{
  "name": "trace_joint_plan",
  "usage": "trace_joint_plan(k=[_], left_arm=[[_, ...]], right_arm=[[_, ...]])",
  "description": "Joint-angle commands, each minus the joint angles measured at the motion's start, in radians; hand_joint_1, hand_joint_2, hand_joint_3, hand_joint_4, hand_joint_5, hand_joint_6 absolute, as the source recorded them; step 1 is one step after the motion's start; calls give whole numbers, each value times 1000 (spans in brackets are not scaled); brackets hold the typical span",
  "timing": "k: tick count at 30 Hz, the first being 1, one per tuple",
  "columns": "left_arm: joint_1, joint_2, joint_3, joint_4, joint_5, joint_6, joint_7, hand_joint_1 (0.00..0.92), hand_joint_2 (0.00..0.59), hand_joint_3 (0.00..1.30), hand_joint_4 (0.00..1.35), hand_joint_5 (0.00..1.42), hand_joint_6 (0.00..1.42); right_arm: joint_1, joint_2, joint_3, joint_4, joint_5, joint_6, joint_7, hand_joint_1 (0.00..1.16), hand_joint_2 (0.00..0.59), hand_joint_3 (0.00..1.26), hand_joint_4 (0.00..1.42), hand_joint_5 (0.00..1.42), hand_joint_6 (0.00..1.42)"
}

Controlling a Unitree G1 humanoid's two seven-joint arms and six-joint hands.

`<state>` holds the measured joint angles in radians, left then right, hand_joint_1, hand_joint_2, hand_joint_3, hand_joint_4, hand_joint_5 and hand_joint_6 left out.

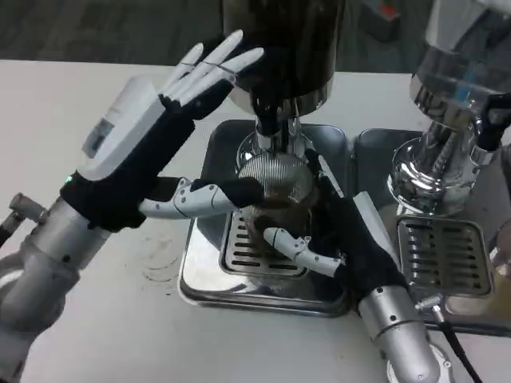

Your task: Grasp the cup under the faucet to collect the drink, then remove the cup.

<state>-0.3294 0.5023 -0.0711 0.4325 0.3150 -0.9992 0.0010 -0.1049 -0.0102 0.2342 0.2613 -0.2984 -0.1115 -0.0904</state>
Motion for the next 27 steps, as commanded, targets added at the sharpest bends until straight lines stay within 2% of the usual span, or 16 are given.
trace_joint_plan(k=[1, 8, 12, 15, 27], left_arm=[[41, 22, 51, -40, -73, 13, -23, 0, 119, 62, 0, 193, 21], [123, 60, 133, -32, -143, 36, -47, 0, 129, 66, 0, 183, 33], [171, 60, 164, 17, -202, 52, -74, 0, 128, 82, 0, 182, 38], [192, 74, 183, 83, -185, 51, -75, 0, 129, 84, 0, 182, 39], [177, 87, 161, 361, -107, 39, -58, 0, 128, 95, 0, 187, 41]], right_arm=[[8, 4, 0, 1, 9, -11, 1, 725, 225, 0, 0, 0, 62], [9, 3, -2, 1, 19, -15, 6, 722, 223, 0, 0, 0, 54], [11, 2, -2, -1, 18, -15, 2, 713, 230, 0, 0, 0, 36], [13, 2, -3, -4, 19, -16, 2, 711, 231, 0, 0, 0, 34], [28, 11, 2, -28, 20, -17, -3, 731, 217, 0, 0, 0, 30]])
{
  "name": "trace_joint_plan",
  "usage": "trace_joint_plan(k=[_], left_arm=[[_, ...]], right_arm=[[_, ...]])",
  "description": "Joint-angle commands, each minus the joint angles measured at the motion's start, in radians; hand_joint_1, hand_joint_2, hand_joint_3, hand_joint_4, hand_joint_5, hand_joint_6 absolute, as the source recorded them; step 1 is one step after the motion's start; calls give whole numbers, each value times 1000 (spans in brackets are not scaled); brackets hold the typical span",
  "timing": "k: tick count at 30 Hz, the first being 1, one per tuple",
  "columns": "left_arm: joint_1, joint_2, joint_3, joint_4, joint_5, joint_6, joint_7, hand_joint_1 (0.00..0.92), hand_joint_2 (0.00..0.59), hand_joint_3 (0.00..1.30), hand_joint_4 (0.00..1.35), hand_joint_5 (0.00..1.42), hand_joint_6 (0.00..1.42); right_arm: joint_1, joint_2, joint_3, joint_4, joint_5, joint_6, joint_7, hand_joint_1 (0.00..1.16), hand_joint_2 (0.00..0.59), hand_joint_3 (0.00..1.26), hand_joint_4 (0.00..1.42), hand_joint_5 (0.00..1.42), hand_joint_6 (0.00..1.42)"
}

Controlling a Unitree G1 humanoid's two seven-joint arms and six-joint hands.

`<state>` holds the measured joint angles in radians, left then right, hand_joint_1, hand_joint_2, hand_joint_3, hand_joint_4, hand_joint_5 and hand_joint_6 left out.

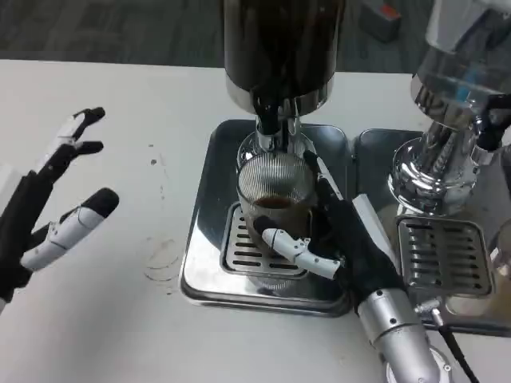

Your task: Grasp the cup under the faucet to collect the drink, then remove the cup.

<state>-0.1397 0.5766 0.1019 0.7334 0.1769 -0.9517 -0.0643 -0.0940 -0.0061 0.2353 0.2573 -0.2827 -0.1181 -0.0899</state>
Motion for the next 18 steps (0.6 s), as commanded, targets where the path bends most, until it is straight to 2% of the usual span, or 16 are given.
trace_joint_plan(k=[1, 8, 13, 18], left_arm=[[-14, 12, -15, 75, 37, -9, 9, 0, 128, 95, 0, 188, 41], [-11, 9, -27, 125, 53, -18, 13, 0, 128, 99, 0, 192, 42], [-1, 7, -43, 137, 53, -26, 8, 0, 128, 125, 15, 193, 42], [9, 5, -57, 137, 59, -27, 14, 0, 129, 132, 18, 193, 42]], right_arm=[[19, 7, 2, -28, 1, -8, -5, 733, 217, 0, 0, 0, 28], [23, 10, 20, -36, -31, 15, -18, 743, 206, 0, 0, 0, 5], [20, 23, 21, -31, -42, 45, -29, 791, 189, 0, 0, 0, 2], [12, 29, 22, -22, -49, 57, -36, 808, 201, 0, 0, 0, 2]])
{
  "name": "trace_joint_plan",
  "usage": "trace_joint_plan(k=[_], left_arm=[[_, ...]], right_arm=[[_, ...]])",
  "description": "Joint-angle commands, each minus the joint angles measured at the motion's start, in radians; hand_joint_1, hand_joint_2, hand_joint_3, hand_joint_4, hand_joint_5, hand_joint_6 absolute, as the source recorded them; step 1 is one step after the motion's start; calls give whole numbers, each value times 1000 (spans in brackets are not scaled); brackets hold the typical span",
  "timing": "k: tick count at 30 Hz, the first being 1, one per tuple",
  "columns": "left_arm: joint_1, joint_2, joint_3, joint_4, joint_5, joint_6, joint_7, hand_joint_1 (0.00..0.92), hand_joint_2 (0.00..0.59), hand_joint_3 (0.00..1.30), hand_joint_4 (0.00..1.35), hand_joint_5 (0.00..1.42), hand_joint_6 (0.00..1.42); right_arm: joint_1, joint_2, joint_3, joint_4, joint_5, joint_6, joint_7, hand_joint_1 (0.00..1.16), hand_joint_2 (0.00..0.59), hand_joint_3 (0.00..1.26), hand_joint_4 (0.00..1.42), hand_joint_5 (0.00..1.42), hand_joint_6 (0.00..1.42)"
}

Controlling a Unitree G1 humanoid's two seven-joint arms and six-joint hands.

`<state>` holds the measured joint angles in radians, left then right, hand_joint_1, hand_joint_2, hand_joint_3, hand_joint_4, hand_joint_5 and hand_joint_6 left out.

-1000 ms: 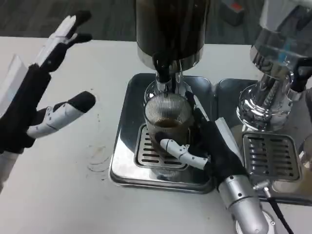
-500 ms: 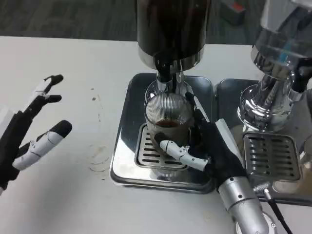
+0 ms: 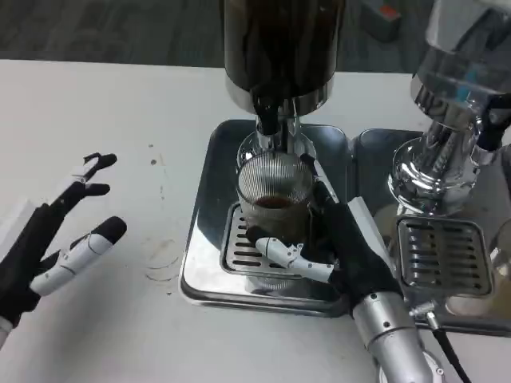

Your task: Grasp the cup under the faucet to collect the drink, then remove the cup.

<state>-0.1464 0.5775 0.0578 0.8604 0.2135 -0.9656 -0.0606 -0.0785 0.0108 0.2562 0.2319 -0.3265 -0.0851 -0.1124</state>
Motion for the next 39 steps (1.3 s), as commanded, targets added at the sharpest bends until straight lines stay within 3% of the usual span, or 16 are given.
trace_joint_plan(k=[1, 16, 26, 35, 39], left_arm=[[18, 4, -12, 10, 22, -13, 11, 0, 129, 133, 20, 193, 42], [51, 2, -3, -10, 22, -10, 19, 0, 130, 157, 28, 208, 42], [67, 3, 3, -23, 19, -7, 29, 0, 131, 178, 37, 208, 35], [79, 5, 9, -37, 16, -2, 33, 0, 131, 187, 38, 198, 28], [86, 6, 12, -44, 16, 0, 35, 0, 131, 187, 38, 198, 28]], right_arm=[[-5, 15, -2, 8, -1, 26, -14, 809, 201, 0, 0, 0, 4], [-43, 44, -1, 65, 25, 7, -7, 830, 196, 0, 0, 0, 56], [-62, 57, 13, 99, 16, -13, -19, 913, 200, 0, 0, 43, 169], [-74, 68, 17, 121, 23, -10, -34, 945, 213, 0, 125, 163, 298], [-77, 77, 11, 131, 25, -15, -58, 951, 219, 74, 223, 230, 364]])
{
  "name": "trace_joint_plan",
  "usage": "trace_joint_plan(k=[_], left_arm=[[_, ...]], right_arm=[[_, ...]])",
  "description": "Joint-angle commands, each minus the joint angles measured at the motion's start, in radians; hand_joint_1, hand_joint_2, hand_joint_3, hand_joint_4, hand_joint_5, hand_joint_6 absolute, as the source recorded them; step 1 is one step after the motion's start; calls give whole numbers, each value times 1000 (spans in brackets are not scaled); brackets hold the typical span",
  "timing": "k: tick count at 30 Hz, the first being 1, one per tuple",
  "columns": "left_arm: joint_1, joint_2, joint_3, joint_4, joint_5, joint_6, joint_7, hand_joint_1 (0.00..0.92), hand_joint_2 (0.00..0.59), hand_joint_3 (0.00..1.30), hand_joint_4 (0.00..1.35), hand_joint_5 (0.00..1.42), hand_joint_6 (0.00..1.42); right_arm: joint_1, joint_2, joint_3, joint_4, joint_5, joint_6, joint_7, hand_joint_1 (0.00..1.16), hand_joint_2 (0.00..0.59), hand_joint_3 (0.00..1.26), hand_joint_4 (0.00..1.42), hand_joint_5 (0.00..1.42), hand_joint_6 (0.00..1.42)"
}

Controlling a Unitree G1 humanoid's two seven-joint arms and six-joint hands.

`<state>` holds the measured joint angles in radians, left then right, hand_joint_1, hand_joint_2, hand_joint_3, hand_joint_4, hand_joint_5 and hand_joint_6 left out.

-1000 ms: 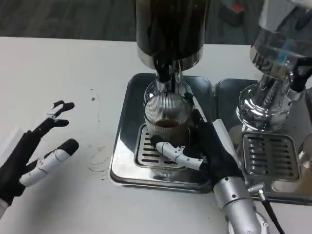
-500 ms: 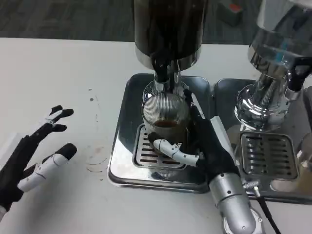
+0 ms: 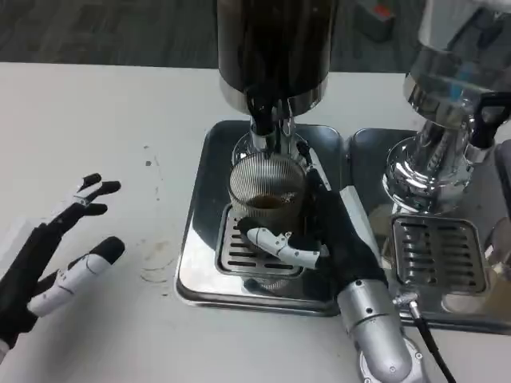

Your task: Grasp the cup under the faucet to collect the drink, then remove the cup.

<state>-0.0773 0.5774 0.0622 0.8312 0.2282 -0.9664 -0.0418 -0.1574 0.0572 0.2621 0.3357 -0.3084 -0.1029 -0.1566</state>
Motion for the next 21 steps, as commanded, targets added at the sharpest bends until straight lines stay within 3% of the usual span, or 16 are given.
trace_joint_plan(k=[1, 12, 21], left_arm=[[18, 6, 8, -17, 1, 1, 17, 0, 131, 187, 38, 198, 28], [20, 7, 9, -23, 1, 6, 13, 0, 131, 196, 38, 197, 27], [10, 8, 6, -24, 8, 10, 13, 0, 131, 197, 38, 197, 15]], right_arm=[[2, 32, 4, 29, 9, 0, -19, 950, 222, 99, 247, 244, 377], [11, 43, 0, 26, 15, -29, -93, 976, 237, 342, 432, 385, 504], [25, 49, -8, 12, 19, -55, -143, 997, 236, 453, 507, 445, 566]])
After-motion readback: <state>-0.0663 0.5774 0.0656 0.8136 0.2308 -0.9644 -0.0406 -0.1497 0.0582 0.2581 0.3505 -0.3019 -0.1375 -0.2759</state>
